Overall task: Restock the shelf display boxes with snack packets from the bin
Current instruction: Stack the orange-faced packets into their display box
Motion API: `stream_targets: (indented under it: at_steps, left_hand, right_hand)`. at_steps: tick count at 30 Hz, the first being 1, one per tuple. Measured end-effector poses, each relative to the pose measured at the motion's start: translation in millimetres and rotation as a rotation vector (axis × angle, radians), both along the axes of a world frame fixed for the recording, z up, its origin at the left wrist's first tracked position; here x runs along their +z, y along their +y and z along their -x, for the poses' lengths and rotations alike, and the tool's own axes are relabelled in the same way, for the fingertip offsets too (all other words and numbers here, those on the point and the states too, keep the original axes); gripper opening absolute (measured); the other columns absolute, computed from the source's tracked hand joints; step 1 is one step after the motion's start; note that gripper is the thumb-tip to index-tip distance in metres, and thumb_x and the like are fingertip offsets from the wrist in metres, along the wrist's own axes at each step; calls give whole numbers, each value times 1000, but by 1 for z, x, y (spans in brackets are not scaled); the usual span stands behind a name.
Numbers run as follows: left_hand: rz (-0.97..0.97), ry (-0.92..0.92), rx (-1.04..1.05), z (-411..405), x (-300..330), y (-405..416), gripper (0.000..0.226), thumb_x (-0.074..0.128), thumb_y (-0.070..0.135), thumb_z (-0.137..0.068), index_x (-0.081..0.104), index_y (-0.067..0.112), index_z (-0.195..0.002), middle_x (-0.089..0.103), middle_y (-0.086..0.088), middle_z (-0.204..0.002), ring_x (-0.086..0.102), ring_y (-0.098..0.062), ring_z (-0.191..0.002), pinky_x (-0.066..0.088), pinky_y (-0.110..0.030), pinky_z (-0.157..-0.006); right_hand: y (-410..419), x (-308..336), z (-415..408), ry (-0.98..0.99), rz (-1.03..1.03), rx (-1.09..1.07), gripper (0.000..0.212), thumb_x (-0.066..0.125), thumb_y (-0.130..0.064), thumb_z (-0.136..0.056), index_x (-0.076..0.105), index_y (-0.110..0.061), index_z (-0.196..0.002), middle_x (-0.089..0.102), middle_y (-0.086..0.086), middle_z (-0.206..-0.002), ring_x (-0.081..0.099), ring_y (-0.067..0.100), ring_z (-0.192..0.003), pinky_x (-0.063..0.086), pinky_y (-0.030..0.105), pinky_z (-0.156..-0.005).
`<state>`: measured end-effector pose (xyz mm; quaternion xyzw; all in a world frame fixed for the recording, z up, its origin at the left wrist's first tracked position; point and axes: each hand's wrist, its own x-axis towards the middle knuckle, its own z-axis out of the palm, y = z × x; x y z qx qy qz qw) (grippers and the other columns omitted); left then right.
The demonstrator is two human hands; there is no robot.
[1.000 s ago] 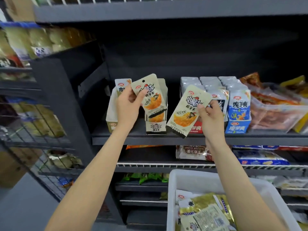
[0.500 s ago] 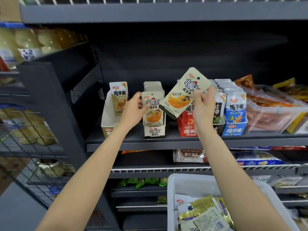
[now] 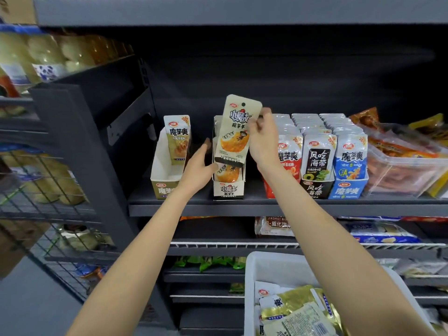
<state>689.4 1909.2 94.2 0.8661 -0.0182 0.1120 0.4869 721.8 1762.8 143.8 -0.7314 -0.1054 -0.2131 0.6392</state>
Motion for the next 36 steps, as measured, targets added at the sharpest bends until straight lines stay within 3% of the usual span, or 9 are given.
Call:
stream_targets:
  at_steps: [4,8,12,16,20,23,26,29,36]
  left_hand:
    - [44,-35,6,10,-6,0,71,56,4,-89,21,14,-149,37,-5,-149,33,-16,-138,31,-33,-112]
    - [-32,-74,-9,19,-11,-2,64,57,7,-90,29,15,-147,42,-2,-146,37,-16,-135,33,-31,-109]
    - [-145,-229,142,39,-16,-8,50,56,14,-92,41,16,-140,50,0,-139,45,-14,-128,39,-36,-106]
    - [-161,-509,161,86,-27,-32,27,52,26,-92,59,17,-117,65,10,-97,59,-14,-93,48,-32,-81]
    - [-137,-575,44,132,-64,-62,21,49,27,-92,65,14,-95,58,6,-62,55,-10,-57,44,-25,-56]
    - [-170,-432,-117,160,-103,-89,19,51,26,-90,67,15,-95,62,7,-68,56,-6,-60,45,-22,-56]
    - [-314,-96,-340,172,-140,-119,21,55,25,-89,64,21,-107,66,9,-98,57,-6,-91,47,-22,-77]
    - [-526,175,-482,169,-169,-146,37,57,30,-90,53,22,-127,57,5,-126,48,-16,-117,41,-30,-93]
    - [-787,515,-617,162,-200,-167,66,65,46,-81,40,21,-137,51,-6,-130,49,-27,-119,46,-39,-93]
  right_hand:
    - [7,-12,-4,22,196,-14,19,44,-7,-97,49,-6,-115,66,11,-109,64,21,-97,53,31,-79]
    - [7,-28,0,-4,351,-34,45,49,4,-90,43,-5,-133,55,11,-125,54,21,-115,46,36,-99]
    - [-11,-42,33,-162,504,-80,47,49,3,-90,45,-7,-136,40,9,-143,34,18,-134,20,9,-108]
    - [-46,-76,93,-253,545,-38,29,51,-3,-91,60,-9,-117,59,4,-123,50,15,-116,31,13,-99]
    - [-93,-133,146,3,610,75,20,55,-9,-93,64,-15,-110,71,-5,-94,66,10,-86,50,22,-78]
    - [-135,-177,175,321,624,91,19,56,-9,-92,65,-16,-107,71,-8,-87,68,8,-76,55,26,-74]
    - [-172,-217,196,492,772,85,19,57,-9,-91,65,-16,-107,71,-2,-93,67,11,-82,52,21,-74]
    - [-201,-243,208,627,963,117,27,57,-13,-90,61,-17,-117,67,1,-112,63,18,-101,50,29,-87]
    - [-202,-259,218,472,1165,508,77,70,-35,-83,28,-26,-147,26,-11,-152,20,9,-141,17,35,-118]
